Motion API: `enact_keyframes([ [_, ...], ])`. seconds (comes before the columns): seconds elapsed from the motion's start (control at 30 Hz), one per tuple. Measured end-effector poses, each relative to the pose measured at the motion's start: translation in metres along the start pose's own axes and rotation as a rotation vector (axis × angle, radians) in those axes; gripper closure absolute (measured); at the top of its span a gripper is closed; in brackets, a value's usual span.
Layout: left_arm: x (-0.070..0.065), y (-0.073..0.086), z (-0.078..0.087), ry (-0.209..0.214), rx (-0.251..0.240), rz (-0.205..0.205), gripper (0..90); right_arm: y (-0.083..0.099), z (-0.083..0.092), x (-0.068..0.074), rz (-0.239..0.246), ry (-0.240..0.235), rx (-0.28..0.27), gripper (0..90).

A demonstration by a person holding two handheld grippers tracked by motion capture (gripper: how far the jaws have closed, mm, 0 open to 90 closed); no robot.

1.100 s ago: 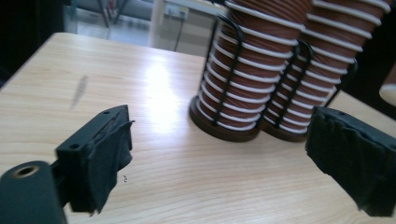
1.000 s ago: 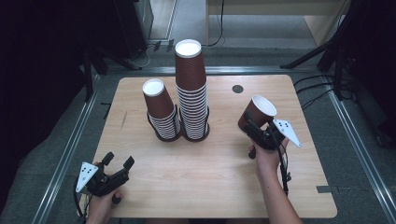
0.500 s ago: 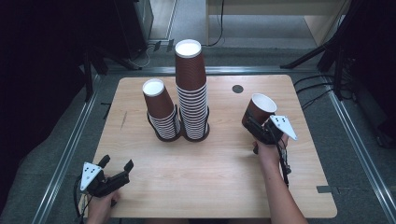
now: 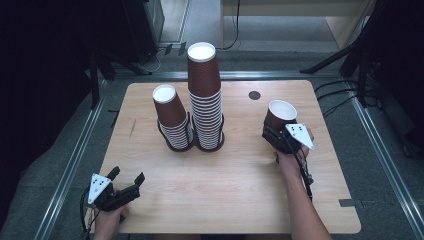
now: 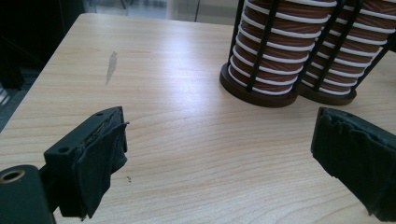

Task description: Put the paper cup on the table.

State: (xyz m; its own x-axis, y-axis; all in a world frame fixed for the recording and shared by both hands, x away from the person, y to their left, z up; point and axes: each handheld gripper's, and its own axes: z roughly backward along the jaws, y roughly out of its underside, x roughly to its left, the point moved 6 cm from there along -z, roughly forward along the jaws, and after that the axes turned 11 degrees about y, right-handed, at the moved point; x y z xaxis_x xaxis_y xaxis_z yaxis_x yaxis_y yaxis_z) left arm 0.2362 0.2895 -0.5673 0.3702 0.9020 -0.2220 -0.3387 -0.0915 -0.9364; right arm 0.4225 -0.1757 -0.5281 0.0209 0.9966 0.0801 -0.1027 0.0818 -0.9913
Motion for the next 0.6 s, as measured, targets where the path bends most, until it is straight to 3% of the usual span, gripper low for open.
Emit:
enact_keyframes([
  [0.2,0.000,0.000,-0.001,0.006,0.004,0.004,3.9,0.008,-0.005,0.002,0.038,0.014,0.007,13.1],
  [0.43,-0.001,0.000,0.000,0.015,0.001,0.001,3.9,0.022,-0.010,0.007,0.100,0.026,0.056,12.7],
  [0.6,0.000,0.000,0.000,0.016,0.002,0.001,3.9,0.026,-0.011,0.010,0.103,0.013,0.088,12.5],
])
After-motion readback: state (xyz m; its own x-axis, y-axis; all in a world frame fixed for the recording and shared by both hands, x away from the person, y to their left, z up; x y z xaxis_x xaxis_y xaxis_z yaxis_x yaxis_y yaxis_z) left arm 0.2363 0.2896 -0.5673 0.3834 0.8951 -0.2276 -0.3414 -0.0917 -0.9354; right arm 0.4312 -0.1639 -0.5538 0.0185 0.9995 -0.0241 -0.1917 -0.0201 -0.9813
